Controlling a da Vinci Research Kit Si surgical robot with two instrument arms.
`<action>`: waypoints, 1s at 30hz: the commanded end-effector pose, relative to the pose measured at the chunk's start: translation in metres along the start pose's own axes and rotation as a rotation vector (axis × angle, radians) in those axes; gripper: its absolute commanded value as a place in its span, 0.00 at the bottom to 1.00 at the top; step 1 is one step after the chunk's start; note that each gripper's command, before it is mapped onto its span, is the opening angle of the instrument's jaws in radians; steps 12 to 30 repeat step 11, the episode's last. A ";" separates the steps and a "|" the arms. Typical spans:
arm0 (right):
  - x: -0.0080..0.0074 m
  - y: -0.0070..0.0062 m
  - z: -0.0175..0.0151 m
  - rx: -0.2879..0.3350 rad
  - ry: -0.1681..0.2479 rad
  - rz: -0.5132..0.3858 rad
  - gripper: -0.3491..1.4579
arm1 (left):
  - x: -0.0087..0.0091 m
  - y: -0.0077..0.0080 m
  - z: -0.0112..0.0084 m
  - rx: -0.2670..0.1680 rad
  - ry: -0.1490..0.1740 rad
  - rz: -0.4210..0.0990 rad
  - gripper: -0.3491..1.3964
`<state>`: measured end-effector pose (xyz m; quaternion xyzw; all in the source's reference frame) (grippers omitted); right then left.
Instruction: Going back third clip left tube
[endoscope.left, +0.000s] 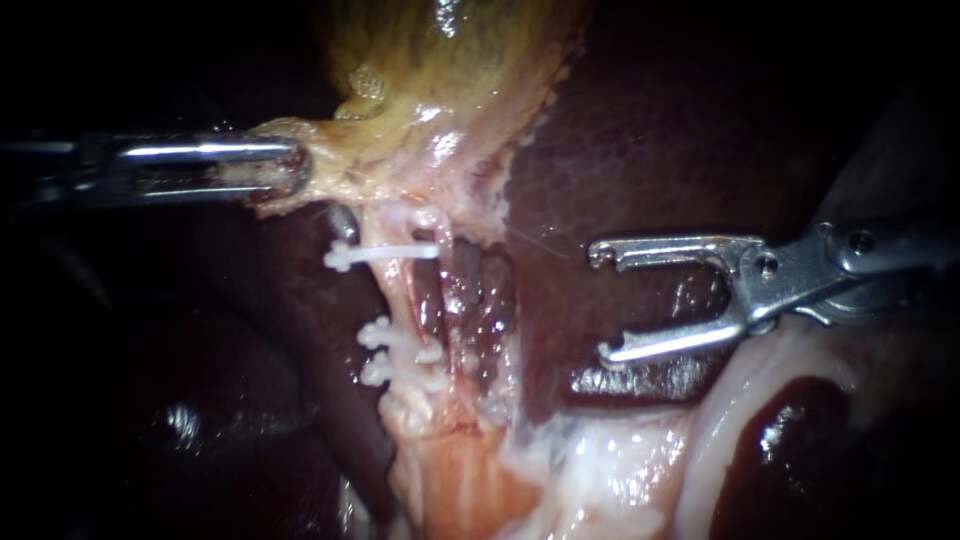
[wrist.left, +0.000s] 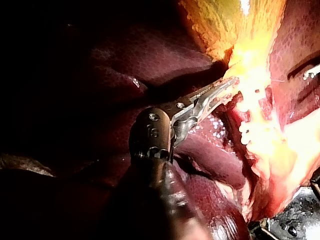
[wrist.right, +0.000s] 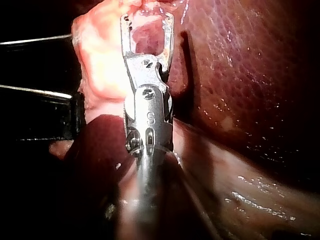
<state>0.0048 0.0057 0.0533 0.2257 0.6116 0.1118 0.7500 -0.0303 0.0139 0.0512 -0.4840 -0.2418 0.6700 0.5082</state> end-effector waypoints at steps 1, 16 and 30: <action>0.0000 0.0000 -0.0001 0.000 0.000 0.000 0.47 | -0.0001 0.0000 0.0003 -0.003 0.001 0.001 0.00; 0.0001 -0.0002 0.0001 0.003 0.000 0.000 0.47 | -0.0003 0.0003 0.0004 -0.005 -0.003 0.002 0.00; 0.0001 -0.0002 0.0001 0.003 0.000 0.000 0.47 | -0.0003 0.0003 0.0004 -0.005 -0.003 0.002 0.00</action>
